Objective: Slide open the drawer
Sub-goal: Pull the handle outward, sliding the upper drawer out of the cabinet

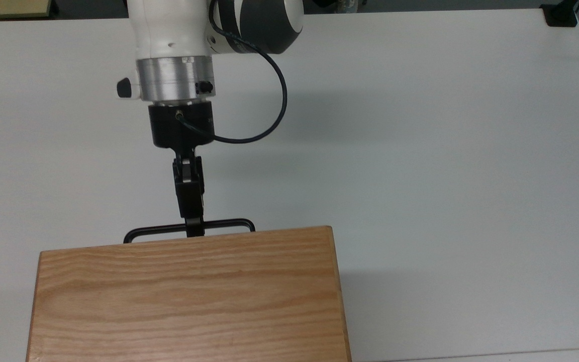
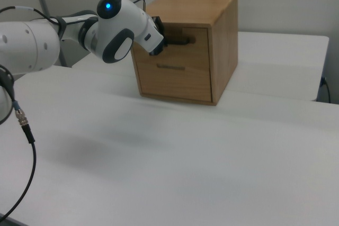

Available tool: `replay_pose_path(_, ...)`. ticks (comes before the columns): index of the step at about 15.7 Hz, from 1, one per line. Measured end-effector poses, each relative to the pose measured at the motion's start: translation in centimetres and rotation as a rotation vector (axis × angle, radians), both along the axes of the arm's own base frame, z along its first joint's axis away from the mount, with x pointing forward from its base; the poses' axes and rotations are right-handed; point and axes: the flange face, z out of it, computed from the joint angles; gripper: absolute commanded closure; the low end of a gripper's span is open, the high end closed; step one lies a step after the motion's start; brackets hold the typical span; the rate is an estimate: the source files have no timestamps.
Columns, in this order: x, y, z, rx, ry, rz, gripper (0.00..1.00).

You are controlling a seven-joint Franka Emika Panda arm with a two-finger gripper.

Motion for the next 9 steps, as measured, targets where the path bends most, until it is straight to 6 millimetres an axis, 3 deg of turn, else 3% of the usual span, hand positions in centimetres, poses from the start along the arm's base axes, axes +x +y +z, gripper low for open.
replay_pose_path(9, -9.3, -3.3, 1.5, -0.013, 0.123, 0.093, 0.93)
